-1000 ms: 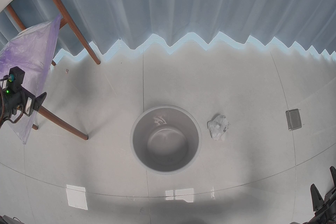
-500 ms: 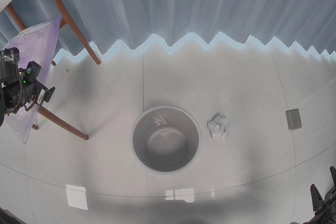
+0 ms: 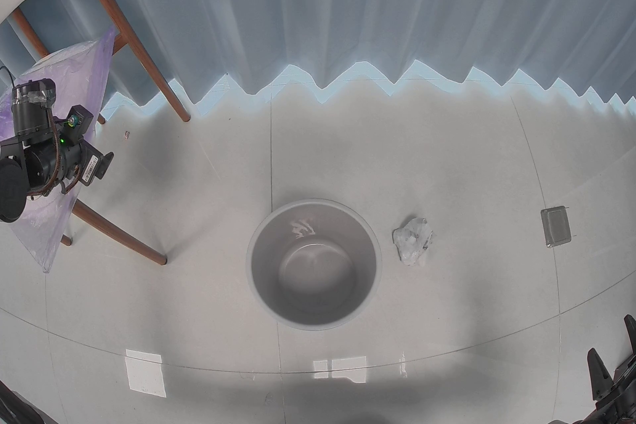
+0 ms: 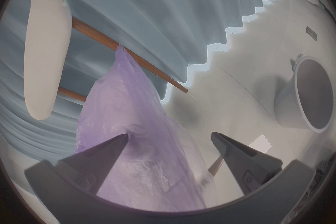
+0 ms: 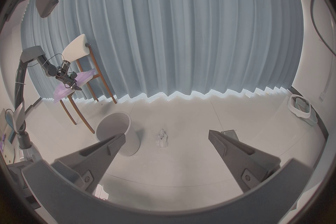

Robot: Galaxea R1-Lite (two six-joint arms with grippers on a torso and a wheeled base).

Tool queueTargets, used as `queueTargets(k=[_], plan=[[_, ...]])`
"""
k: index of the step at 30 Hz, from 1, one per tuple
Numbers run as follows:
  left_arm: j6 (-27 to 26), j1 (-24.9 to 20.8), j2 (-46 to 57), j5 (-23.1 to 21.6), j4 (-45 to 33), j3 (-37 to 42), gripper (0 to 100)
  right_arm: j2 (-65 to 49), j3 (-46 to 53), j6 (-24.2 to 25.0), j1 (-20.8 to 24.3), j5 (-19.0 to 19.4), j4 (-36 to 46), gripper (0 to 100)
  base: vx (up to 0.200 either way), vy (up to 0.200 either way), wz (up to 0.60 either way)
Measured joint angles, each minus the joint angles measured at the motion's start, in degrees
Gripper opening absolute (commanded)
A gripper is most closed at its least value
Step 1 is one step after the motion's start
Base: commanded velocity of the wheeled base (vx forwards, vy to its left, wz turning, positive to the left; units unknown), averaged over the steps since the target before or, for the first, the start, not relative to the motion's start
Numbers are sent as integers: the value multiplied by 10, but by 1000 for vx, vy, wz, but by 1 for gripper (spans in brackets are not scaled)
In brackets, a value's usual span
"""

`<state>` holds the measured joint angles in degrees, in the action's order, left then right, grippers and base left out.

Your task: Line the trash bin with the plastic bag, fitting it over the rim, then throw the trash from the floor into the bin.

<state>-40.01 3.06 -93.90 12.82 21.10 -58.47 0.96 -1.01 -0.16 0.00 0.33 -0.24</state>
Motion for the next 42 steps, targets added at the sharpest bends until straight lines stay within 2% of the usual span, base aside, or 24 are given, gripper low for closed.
queueTargets(k=[14, 27, 34, 39, 42], plan=[[17, 8, 20, 1, 9, 11, 0, 0, 0, 1, 0, 0, 0, 100, 0, 0, 0], [188, 5, 133, -7, -12, 68, 0, 0, 0, 2, 0, 0, 0, 100, 0, 0, 0], [303, -7, 204, -74, -75, 102, 0, 0, 0, 1, 0, 0, 0, 100, 0, 0, 0], [394, -38, 237, -137, -81, 120, 0, 0, 0, 1, 0, 0, 0, 100, 0, 0, 0], [429, -60, 248, -178, -81, 126, 0, 0, 0, 2, 0, 0, 0, 100, 0, 0, 0]])
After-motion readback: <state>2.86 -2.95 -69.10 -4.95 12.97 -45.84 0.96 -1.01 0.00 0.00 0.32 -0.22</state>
